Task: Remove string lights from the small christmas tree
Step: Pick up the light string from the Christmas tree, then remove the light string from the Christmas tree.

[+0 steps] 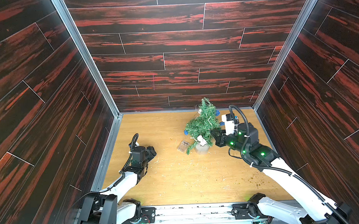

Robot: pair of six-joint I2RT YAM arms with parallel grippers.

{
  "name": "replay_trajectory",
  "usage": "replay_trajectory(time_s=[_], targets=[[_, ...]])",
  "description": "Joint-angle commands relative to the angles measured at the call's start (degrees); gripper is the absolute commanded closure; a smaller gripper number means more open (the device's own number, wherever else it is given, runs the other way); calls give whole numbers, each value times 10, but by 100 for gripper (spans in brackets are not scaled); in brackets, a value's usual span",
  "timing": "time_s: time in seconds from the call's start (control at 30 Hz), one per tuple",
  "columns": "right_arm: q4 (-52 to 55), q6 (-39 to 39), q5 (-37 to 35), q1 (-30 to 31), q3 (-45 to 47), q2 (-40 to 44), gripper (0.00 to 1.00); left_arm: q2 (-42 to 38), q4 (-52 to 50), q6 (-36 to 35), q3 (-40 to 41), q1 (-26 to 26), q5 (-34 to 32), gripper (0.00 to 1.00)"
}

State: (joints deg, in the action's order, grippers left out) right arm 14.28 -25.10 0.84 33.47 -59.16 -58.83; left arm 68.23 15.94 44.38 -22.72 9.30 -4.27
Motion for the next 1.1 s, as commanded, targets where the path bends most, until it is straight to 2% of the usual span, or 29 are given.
replay_trajectory(time_s=[0.0,0.17,0.47,0.7,0.9,1.07], targets=[[34,6,11,3,-35,12,100,-4,0,0,-14,2,-3,19],[79,5,26,3,-95,5,100,-8,-7,1,-17,2,1,19],[158,46,-13,3,-225,-33,100,-21,-13,-3,-15,1,-11,19],[177,65,88,4,-327,-130,100,-14,-12,-3,-17,1,-6,19],[193,77,116,28,-377,-200,100,-24,-17,-7,-16,2,-12,19],[207,105,156,70,-386,-223,100,-21,-17,-9,-18,2,-11,19]])
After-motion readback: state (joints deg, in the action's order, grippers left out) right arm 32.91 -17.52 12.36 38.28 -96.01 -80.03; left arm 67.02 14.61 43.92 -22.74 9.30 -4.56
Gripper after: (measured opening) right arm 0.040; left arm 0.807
